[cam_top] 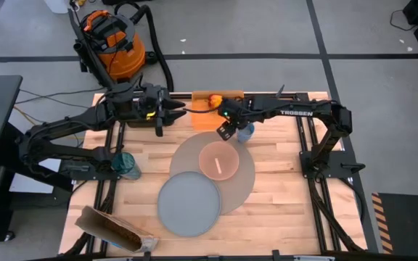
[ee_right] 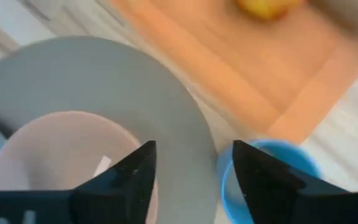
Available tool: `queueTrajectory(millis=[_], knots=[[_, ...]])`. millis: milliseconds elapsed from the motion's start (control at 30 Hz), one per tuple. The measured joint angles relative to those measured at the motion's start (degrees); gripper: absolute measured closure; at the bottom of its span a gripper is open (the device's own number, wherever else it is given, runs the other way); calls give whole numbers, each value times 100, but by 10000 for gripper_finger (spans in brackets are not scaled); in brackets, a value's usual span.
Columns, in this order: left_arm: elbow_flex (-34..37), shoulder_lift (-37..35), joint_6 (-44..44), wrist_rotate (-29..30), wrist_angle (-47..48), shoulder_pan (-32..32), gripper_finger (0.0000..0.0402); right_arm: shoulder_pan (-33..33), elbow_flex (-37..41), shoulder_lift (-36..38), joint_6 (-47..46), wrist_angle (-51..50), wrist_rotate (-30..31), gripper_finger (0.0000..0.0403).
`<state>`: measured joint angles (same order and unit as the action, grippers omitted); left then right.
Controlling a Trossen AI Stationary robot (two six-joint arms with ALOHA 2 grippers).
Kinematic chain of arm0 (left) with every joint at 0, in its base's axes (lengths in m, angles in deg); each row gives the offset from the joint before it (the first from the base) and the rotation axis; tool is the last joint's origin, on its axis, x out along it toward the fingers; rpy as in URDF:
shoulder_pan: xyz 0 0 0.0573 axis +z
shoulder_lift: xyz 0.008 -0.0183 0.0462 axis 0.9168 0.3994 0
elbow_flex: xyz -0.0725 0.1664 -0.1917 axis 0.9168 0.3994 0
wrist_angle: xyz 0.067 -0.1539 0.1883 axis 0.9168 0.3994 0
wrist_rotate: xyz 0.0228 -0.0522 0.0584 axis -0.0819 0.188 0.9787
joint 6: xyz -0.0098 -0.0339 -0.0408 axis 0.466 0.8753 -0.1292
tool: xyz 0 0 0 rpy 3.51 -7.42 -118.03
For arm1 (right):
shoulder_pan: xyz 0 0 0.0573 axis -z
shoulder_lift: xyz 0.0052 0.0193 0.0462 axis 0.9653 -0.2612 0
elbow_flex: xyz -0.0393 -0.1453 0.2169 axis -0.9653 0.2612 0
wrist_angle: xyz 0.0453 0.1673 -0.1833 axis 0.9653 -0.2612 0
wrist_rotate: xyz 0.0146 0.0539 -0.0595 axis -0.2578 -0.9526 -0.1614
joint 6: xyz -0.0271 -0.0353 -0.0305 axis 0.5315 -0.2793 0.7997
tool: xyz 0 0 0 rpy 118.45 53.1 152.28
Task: Arrange a breakfast setting
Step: Put the apple on the gray placemat
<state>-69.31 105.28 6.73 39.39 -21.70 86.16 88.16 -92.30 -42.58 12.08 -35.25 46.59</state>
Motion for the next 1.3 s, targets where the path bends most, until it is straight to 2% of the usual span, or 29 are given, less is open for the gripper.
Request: queueTrajectory(millis=[200, 467, 600, 800, 1033, 1300], knots=[[-4, -179, 42, 0, -102, -6, 235, 75, -592, -15, 1793, 422, 536, 132], [-4, -349, 40, 2, -308, -4, 235, 631, -669, -357, 4259, 1434, 615, 140], [-2, -369, 38, -2, -289, -5, 235, 961, -669, -859, 5021, 1652, 459, 133], [-2, -365, 153, 10, -268, 0, 235, 1411, -664, -1534, 5542, 1770, 299, 86], [-2, -365, 188, 574, -256, 0, 235, 1752, -662, -2056, 6158, 2282, -250, 30], [-2, -365, 302, 766, -265, 0, 235, 1954, -664, -2291, 6310, 2504, -458, 22]])
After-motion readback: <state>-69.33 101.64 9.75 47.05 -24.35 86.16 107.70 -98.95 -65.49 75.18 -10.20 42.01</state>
